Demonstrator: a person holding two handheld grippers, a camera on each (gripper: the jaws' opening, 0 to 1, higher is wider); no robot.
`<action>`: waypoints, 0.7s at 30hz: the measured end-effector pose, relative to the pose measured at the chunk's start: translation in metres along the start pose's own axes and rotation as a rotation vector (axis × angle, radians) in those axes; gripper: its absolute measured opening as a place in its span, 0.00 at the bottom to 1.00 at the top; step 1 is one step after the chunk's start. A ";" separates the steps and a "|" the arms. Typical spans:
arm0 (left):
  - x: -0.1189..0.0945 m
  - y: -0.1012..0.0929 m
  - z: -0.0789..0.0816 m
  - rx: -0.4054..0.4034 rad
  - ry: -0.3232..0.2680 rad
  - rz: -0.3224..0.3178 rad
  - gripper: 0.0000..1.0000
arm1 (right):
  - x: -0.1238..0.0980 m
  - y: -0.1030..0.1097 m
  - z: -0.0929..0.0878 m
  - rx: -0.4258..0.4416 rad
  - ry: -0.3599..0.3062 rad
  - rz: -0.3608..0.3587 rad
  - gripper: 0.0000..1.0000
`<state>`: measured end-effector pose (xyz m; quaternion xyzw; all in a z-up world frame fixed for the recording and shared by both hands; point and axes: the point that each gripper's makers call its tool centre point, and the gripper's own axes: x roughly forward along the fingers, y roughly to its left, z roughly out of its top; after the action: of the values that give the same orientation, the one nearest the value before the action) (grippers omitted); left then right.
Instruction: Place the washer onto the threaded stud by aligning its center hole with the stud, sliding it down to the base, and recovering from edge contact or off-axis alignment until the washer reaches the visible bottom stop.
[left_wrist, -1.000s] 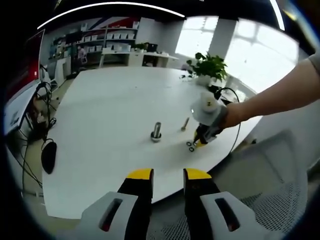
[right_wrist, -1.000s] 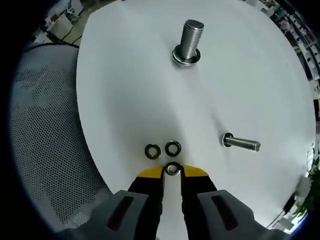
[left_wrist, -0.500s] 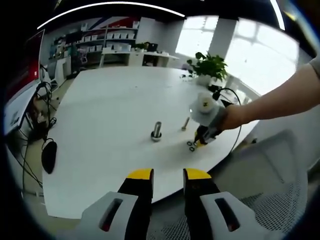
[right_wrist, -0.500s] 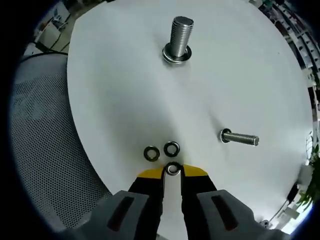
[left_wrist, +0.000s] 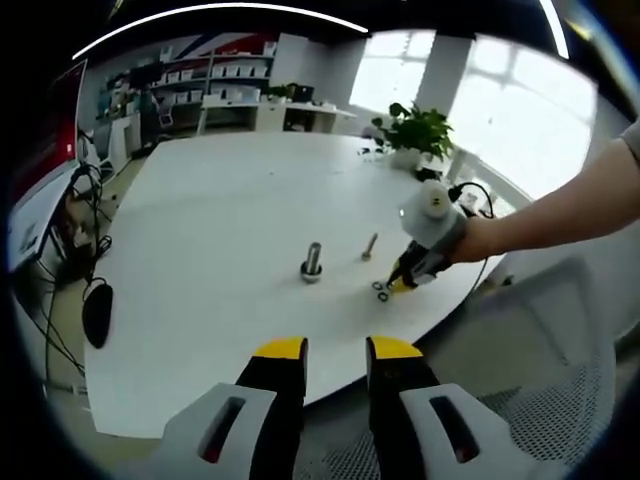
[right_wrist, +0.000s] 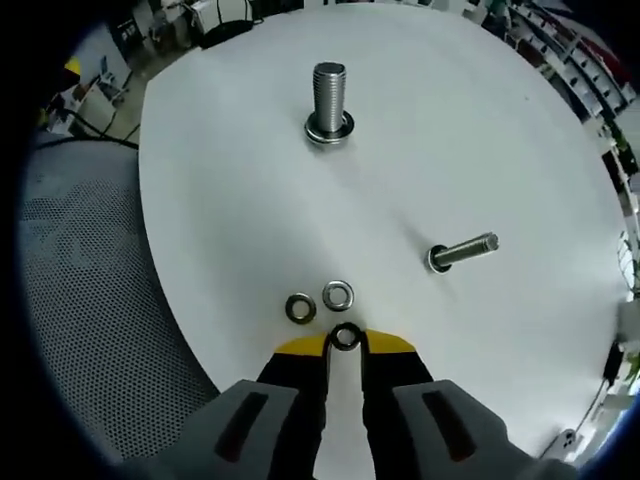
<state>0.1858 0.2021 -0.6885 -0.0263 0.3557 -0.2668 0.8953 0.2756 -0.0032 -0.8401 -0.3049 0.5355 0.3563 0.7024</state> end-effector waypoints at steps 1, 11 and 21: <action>0.000 0.000 0.000 0.000 -0.002 0.000 0.21 | 0.000 0.000 0.000 0.009 -0.003 0.001 0.13; -0.001 -0.001 0.002 -0.002 -0.011 -0.004 0.21 | -0.013 -0.016 0.009 0.089 -0.056 -0.020 0.13; -0.001 -0.001 0.002 0.000 -0.012 -0.006 0.21 | -0.036 -0.043 0.032 0.147 -0.157 -0.069 0.13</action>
<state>0.1859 0.2015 -0.6865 -0.0291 0.3501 -0.2694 0.8967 0.3214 -0.0078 -0.7953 -0.2418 0.4927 0.3144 0.7746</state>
